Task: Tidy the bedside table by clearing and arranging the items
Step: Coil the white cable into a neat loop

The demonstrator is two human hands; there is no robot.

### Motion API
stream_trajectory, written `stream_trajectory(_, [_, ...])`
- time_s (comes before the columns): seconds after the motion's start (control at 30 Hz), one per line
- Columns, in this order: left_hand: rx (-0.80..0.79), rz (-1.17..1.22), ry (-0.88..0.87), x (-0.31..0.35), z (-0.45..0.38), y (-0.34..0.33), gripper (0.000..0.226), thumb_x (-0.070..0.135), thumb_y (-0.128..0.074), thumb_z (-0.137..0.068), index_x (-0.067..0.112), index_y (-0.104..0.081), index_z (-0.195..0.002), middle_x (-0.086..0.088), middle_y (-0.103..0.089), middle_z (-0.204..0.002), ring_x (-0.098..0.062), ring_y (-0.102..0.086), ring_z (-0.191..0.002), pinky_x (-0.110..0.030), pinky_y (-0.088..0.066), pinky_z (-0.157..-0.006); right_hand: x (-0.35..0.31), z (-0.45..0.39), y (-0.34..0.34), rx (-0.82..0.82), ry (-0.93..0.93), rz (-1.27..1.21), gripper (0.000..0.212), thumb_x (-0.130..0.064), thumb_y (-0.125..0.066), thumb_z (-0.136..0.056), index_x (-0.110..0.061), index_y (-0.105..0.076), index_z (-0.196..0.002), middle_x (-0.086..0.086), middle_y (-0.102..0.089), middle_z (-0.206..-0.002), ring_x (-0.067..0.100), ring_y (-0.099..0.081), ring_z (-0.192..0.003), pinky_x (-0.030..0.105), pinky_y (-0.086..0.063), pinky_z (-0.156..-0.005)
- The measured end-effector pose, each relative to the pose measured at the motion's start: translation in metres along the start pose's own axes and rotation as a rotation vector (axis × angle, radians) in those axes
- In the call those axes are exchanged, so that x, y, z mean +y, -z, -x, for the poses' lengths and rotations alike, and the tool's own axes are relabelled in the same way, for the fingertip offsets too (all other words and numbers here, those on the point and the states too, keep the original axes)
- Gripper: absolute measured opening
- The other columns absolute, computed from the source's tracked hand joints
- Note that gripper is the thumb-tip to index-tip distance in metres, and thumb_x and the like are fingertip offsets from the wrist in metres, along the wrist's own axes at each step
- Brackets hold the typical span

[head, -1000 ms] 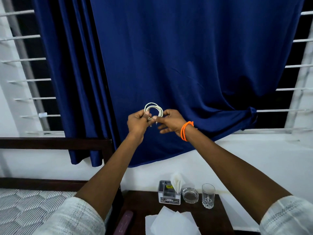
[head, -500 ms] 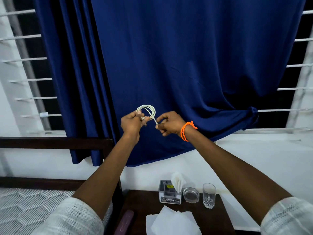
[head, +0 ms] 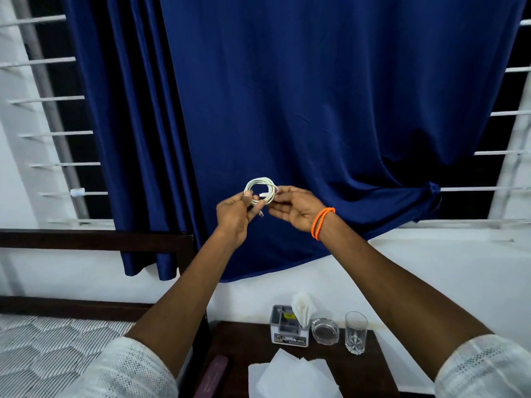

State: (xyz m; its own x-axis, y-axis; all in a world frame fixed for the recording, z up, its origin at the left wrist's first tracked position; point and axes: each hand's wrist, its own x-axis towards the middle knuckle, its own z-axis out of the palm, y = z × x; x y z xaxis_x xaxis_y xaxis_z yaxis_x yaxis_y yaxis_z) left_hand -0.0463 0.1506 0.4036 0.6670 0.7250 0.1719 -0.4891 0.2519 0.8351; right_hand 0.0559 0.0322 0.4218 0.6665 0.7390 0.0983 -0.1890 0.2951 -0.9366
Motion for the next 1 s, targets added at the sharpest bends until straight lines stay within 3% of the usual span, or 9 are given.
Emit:
stream_trajectory(0.17, [0.039,-0.048,-0.019,-0.002,-0.001,-0.001,0.014,0.005,-0.061,-0.101,-0.002,-0.073,-0.098,-0.013,-0.076,-0.087,-0.019,-0.076,-0.077,-0.025,-0.062,-0.071,-0.001,0.003,0.001,-0.112,0.052,0.105,0.029,-0.005,-0.06,-0.087,-0.013,-0.064,-0.114,0.011,-0.069,-0.106,0.026,-0.065,-0.106,0.048,-0.048,-0.102])
stream_trajectory(0.3, [0.018,-0.042,0.023,0.0,-0.003,0.0,0.013,0.005,-0.062,-0.1,-0.004,-0.072,-0.099,-0.012,-0.078,-0.083,-0.021,-0.078,-0.077,-0.025,-0.062,-0.071,0.0,0.003,-0.001,-0.091,0.137,0.344,0.016,-0.024,-0.07,-0.09,-0.019,-0.065,-0.105,0.001,-0.073,-0.1,0.017,-0.067,-0.1,0.041,-0.051,-0.093])
stream_trajectory(0.43, [0.007,-0.071,0.047,0.002,-0.002,0.003,0.012,0.009,-0.063,-0.1,0.003,-0.073,-0.097,-0.007,-0.077,-0.082,-0.016,-0.075,-0.075,-0.025,-0.062,-0.07,0.003,0.0,-0.001,-0.067,0.19,0.447,0.01,-0.026,-0.071,-0.091,-0.019,-0.069,-0.097,0.001,-0.074,-0.099,0.014,-0.068,-0.099,0.039,-0.054,-0.089])
stream_trajectory(0.6, [0.022,-0.252,0.046,-0.002,-0.004,0.011,0.014,0.018,-0.064,-0.1,0.013,-0.076,-0.105,0.0,-0.078,-0.09,-0.006,-0.062,-0.058,-0.02,-0.052,-0.058,0.01,0.0,0.003,-0.116,0.028,0.333,0.011,-0.015,-0.072,-0.09,-0.014,-0.07,-0.101,0.005,-0.072,-0.098,0.015,-0.067,-0.088,0.031,-0.056,-0.077])
stream_trajectory(0.83, [-0.038,-0.181,0.136,-0.008,-0.002,0.021,0.013,0.017,-0.066,-0.099,0.011,-0.075,-0.107,-0.002,-0.079,-0.088,-0.012,-0.068,-0.066,-0.026,-0.058,-0.07,0.029,-0.001,0.011,-0.054,-0.043,-0.016,0.027,-0.002,-0.074,-0.085,-0.009,-0.064,-0.109,0.008,-0.073,-0.09,0.018,-0.07,-0.081,0.031,-0.058,-0.076])
stream_trajectory(1.0, [-0.01,-0.143,0.134,-0.011,-0.007,0.025,0.013,0.016,-0.065,-0.1,0.009,-0.073,-0.107,-0.004,-0.078,-0.089,-0.014,-0.072,-0.073,-0.026,-0.059,-0.067,0.032,-0.002,0.006,-0.055,-0.007,0.037,0.031,-0.006,-0.077,-0.084,-0.009,-0.063,-0.112,0.012,-0.072,-0.098,0.022,-0.07,-0.089,0.033,-0.057,-0.079])
